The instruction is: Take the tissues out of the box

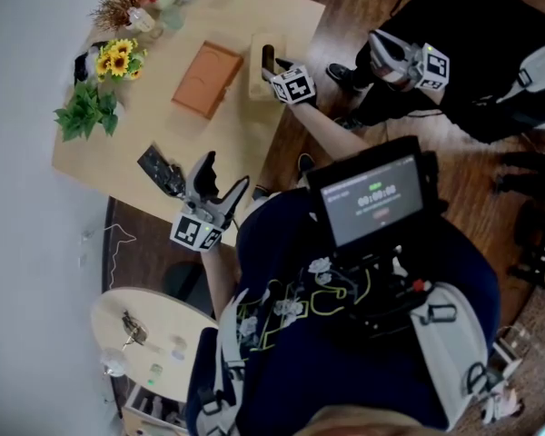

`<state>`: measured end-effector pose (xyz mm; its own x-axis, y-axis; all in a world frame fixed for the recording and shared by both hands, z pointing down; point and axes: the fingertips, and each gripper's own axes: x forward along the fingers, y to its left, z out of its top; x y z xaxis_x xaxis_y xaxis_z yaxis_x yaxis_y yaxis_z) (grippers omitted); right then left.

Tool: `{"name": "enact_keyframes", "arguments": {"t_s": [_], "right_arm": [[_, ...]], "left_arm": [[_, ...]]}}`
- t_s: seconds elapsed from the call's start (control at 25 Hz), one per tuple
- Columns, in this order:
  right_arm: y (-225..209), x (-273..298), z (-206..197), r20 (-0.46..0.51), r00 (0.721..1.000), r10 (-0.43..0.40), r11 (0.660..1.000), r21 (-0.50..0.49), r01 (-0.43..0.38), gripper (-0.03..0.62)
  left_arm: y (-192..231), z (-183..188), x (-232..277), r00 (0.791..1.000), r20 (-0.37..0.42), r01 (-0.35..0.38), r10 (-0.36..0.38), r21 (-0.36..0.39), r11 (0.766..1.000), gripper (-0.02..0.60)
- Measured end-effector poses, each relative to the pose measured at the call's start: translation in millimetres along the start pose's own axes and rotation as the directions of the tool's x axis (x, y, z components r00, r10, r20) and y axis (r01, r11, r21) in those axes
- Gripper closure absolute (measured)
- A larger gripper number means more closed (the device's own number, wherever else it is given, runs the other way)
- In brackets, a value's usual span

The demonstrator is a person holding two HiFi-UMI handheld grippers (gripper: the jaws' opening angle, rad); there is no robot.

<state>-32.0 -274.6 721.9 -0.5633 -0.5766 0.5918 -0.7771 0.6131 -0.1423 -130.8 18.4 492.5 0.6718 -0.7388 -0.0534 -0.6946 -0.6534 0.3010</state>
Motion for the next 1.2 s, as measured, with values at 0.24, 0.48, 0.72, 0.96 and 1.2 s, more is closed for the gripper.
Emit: {"name": "enact_keyframes", "arguments": {"t_s": [0.24, 0.48, 0.72, 0.96, 1.2], "right_arm": [[0.7, -2.9, -2.3, -0.018, 1.0, -0.002, 1.0, -0.01, 0.002, 0.484], [0.7, -3.6, -3.8, -0.032, 0.999, -0.014, 1.0, -0.024, 0.013, 0.505], [-2.6, -6.3, -3.7, -0.03, 0.999, -0.031, 0.999, -0.023, 0.03, 0.539], [-3.0, -7.1, -2.6, -0.035, 0.999, -0.035, 0.999, -0.023, 0.035, 0.549], [-0.6, -4.5, -0.5, -0.022, 0.999, -0.027, 0.999, -0.025, 0.026, 0.572]], "left_arm": [[-2.2, -2.1, 2.0, 1.0, -0.007, 0.016, -0.016, 0.012, 1.0, 0.209], [0.1, 0.0, -0.1, 1.0, -0.01, -0.004, 0.004, -0.032, 0.999, 0.209], [-0.6, -1.9, -1.3, 1.0, -0.016, 0.006, -0.006, -0.008, 1.0, 0.209], [3.6, -0.4, -1.1, 1.0, -0.019, -0.015, 0.015, -0.03, 0.999, 0.209], [3.4, -4.4, -0.2, 0.999, -0.035, -0.014, 0.013, -0.027, 1.0, 0.209]]}}
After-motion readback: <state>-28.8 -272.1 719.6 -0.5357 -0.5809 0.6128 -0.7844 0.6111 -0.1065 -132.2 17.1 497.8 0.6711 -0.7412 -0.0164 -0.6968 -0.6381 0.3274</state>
